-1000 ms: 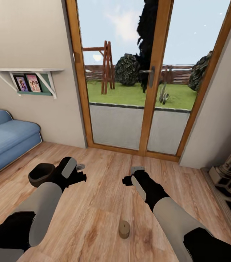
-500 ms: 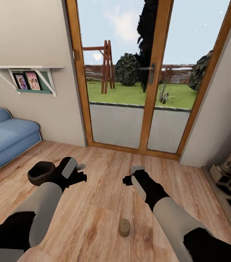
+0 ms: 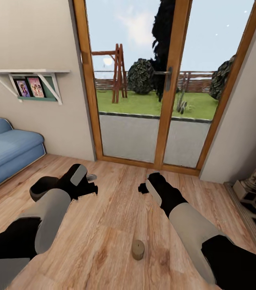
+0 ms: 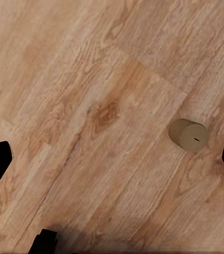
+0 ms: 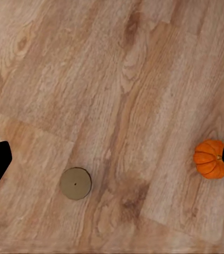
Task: Place each of the two pumpkins and all three candles from the living room inside a cabinet in the living room (use any cabinet), then make sure every cabinet is closed, and position the cauldron so it is next to a table in the living room.
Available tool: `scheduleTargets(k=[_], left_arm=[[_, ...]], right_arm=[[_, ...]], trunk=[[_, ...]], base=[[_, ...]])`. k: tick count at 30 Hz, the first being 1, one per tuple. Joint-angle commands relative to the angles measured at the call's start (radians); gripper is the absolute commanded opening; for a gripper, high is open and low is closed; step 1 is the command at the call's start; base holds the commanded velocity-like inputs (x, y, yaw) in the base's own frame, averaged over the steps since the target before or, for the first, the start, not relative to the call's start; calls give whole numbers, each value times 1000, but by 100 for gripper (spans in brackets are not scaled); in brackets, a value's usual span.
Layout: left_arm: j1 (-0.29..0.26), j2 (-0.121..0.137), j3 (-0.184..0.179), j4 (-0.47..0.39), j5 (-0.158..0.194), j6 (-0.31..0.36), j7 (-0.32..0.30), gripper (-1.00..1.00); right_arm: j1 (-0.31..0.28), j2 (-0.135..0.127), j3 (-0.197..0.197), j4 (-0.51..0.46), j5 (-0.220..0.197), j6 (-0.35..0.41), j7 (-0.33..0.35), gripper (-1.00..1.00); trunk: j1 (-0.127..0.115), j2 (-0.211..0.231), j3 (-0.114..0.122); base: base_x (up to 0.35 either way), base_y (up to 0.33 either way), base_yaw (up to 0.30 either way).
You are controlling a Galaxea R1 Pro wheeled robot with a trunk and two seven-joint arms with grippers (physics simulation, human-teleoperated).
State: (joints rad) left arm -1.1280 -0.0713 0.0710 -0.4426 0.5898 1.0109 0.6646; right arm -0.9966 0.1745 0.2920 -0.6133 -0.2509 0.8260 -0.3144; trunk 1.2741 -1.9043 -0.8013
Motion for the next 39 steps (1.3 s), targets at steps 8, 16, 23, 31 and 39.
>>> scheduleTargets(k=[8, 16, 23, 31, 39], left_arm=[[-104, 7, 9, 113, 8, -2, 10, 100], [-107, 8, 10, 110, 7, -4, 11, 100], [-107, 6, 71, 110, 8, -6, 12, 100], [-107, 4, 100, 110, 8, -6, 12, 100], [-107, 4, 101, 110, 7, -6, 12, 100]], right_arm=[[-64, 0, 2, -2, -19, 79, -9, 100], [-73, 0, 1, 14, -21, 59, -8, 100], [-74, 0, 0, 140, -72, -93, -5, 100], [-74, 0, 1, 221, -112, -142, -3, 100], [-74, 0, 2, 262, -114, -191, -3, 100]], trunk=[[31, -57, -26], [61, -113, -51], [88, -162, -73], [119, -218, -98], [150, -274, -123]], base=[[0, 0, 0], [0, 0, 0], [0, 0, 0], [0, 0, 0], [0, 0, 0]])
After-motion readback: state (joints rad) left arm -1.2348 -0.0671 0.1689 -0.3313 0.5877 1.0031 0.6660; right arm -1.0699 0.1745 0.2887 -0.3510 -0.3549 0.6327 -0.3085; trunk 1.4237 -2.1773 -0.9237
